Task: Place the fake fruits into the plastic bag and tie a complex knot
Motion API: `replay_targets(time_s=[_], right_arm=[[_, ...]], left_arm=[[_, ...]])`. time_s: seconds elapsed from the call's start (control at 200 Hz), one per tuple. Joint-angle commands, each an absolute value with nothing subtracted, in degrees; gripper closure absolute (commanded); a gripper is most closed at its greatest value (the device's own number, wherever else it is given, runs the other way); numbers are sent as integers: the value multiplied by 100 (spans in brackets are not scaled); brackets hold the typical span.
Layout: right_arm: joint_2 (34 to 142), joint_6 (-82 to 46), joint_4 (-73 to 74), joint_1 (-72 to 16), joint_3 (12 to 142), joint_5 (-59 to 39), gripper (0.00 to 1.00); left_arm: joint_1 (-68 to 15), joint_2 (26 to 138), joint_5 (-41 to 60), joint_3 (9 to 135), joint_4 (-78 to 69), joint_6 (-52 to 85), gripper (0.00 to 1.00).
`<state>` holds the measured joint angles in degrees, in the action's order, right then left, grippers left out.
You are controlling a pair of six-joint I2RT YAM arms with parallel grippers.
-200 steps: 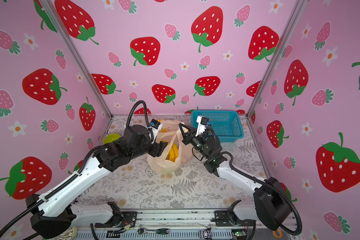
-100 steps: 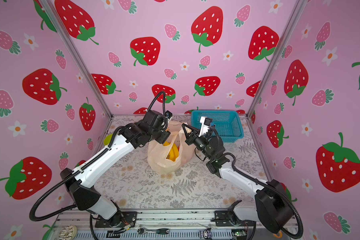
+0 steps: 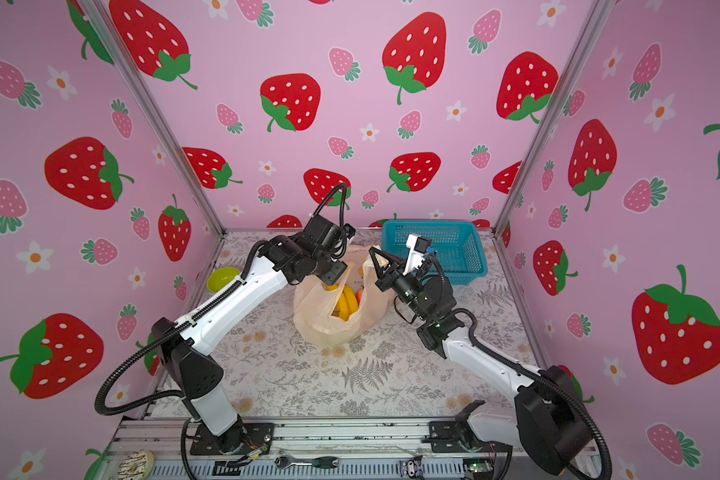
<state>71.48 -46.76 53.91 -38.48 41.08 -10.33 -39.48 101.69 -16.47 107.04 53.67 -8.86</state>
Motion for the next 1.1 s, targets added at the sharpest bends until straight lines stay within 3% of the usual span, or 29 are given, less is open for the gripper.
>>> replay_targets(time_s=[0.0,0.15,0.305,0.405,0.435,0.55,0.735,1.096], right_arm=[[7003,-4790,5601,-3806,4071,-1055,100],[7038,-4794,5600,-3789,4084,-1045,100],[6958,-4735,5515,-3731,4117,-1040,100],[6626,-4317,5071,-3676,4193,-1046,100],[6477,-4108,4824,-3674,4246,-1034,100],[5760,-2988,3893,-3674,4453,-1013,100],[5075,-2033,3079,-3672,4928,-802,100],[4981,-1310,2390,-3674,5523,250,100]], left_arm=[[-3938,10274,-1833,10929,5641,-932,43],[-3938,10357,-1571,10929,5625,-900,59],[-3938,10427,-1229,11240,5794,-769,90],[-3865,10104,-735,11331,5708,-546,93],[-3823,9927,-506,11302,5619,-471,99],[-3456,8978,679,10684,4749,90,100],[-2325,7591,2712,8919,2032,2076,98],[-1857,7730,3120,8845,1738,2672,98]])
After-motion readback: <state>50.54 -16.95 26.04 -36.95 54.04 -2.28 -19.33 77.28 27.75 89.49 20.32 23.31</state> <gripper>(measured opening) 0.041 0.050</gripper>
